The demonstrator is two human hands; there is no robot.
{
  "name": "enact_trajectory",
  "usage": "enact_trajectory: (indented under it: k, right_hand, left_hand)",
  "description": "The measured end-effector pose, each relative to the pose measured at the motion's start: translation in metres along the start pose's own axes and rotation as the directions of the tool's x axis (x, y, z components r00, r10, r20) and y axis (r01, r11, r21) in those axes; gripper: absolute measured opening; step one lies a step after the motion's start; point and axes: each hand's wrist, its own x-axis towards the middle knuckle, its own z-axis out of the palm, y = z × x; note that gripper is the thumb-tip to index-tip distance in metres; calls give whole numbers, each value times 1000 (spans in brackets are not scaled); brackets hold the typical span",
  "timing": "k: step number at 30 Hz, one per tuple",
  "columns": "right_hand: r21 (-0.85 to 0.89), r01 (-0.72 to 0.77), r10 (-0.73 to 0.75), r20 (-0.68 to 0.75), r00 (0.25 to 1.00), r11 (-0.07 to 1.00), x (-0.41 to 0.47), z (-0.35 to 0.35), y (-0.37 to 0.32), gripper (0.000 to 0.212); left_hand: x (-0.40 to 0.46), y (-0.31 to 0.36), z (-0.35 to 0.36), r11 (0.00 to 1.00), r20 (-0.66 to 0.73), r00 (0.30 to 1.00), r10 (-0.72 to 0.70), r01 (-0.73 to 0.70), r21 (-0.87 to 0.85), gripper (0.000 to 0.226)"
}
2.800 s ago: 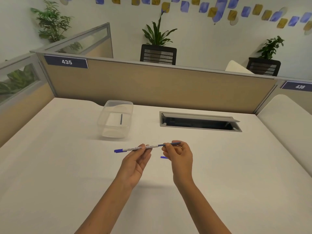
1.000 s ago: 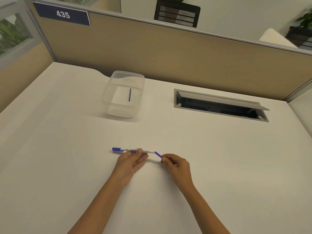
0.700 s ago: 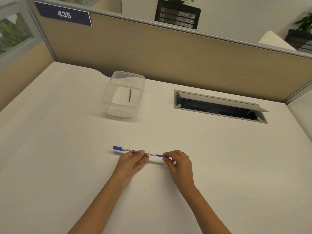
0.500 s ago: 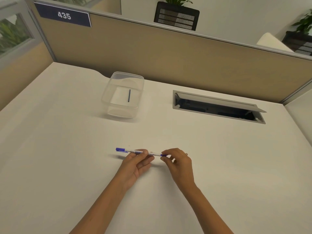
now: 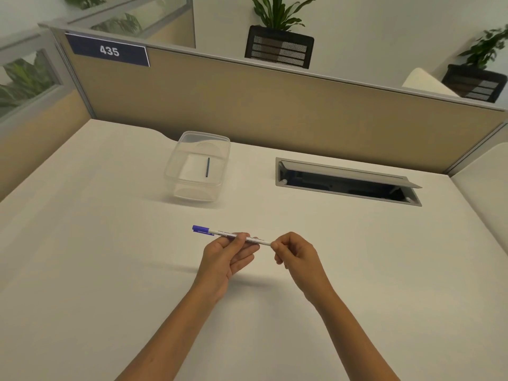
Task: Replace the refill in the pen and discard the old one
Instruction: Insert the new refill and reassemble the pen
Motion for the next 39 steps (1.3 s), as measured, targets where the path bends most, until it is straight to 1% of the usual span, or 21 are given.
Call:
enact_trajectory:
  k: [2, 3, 6, 9, 11, 13, 15, 16, 17, 18, 20, 22, 23, 25, 27, 31, 33, 34, 36, 37, 39]
  right_hand:
    - [24, 33, -33, 13, 999, 999, -2, -4, -6, 11]
    - [37, 16, -17, 23, 1000, 999, -3, -7, -9, 12]
    - [84, -103, 94, 101, 990, 991, -4, -13, -16, 32]
    - [113, -107, 94, 114, 989, 988, -6, -17, -19, 32]
    - [23, -30, 29, 55, 998, 999, -7, -17, -20, 25]
    - [-127, 103, -106, -17, 994, 987, -9, -17, -21, 20]
    - [-264, 237, -259, -51, 964, 935, -11, -18, -22, 17]
    - [-294, 275, -305, -57, 951, 915, -12, -19, -23, 16]
    - [-292, 280, -310, -62, 949, 915, -13, -19, -24, 14]
    - [-245, 248, -270, -61, 961, 937, -13, -20, -25, 14]
    - [-34, 82, -81, 14, 997, 996, -12, -23, -30, 23]
    - [176, -126, 96, 169, 981, 976, -12, -29, -35, 34]
    - [252, -207, 147, 234, 961, 945, -11, -31, -37, 34]
    - [345, -294, 189, 305, 933, 892, -10, -35, -37, 31]
    - [364, -313, 198, 319, 927, 877, -9, -35, -36, 28]
    - [224, -205, 154, 226, 962, 953, -9, -30, -34, 26]
    - [80, -90, 79, 129, 988, 993, -9, -27, -34, 22]
    - [-29, -15, 17, 71, 997, 999, -10, -25, -33, 19]
    - [-263, 168, -181, -26, 983, 950, -11, -22, -31, 15]
    - [-366, 262, -299, -50, 953, 893, -12, -21, -29, 13]
    - [-530, 408, -509, -52, 859, 743, -14, -20, -27, 7]
  left_hand:
    - [-3, 4, 5, 999, 8, 999, 32, -32, 10, 15]
    - [-5, 5, 7, 999, 14, 999, 48, -48, 15, 14]
    - [-9, 9, 13, 994, 40, 994, 105, -106, 29, 14]
    - [-13, 11, 20, 989, 37, 990, 133, -135, 52, 12]
    - [-15, 12, 25, 990, 16, 991, 130, -131, 51, 11]
    - [-16, 12, 30, 992, 9, 993, 117, -117, 38, 11]
    - [-17, 14, 33, 994, 19, 994, 107, -107, 24, 12]
    - [-17, 15, 35, 994, 27, 994, 109, -110, 22, 12]
    - [-18, 16, 35, 993, 36, 992, 118, -119, 25, 12]
    - [-18, 17, 36, 991, 46, 990, 131, -133, 31, 13]
    - [-19, 19, 36, 985, 66, 985, 160, -164, 50, 13]
    - [-19, 20, 36, 977, 93, 978, 189, -197, 79, 12]
    - [-20, 20, 36, 973, 105, 974, 201, -211, 97, 12]
    - [-21, 21, 36, 962, 123, 967, 221, -237, 137, 12]
    - [-21, 21, 36, 951, 128, 964, 234, -254, 175, 12]
    - [-21, 22, 39, 950, 92, 970, 224, -238, 201, 11]
    - [-20, 22, 41, 956, 59, 977, 203, -211, 203, 11]
    - [-20, 23, 42, 962, 46, 981, 187, -193, 193, 11]
    - [-20, 24, 44, 976, 29, 988, 152, -155, 153, 12]
    - [-20, 24, 44, 982, 27, 990, 136, -138, 128, 12]
    - [-21, 25, 45, 992, 29, 994, 103, -105, 70, 12]
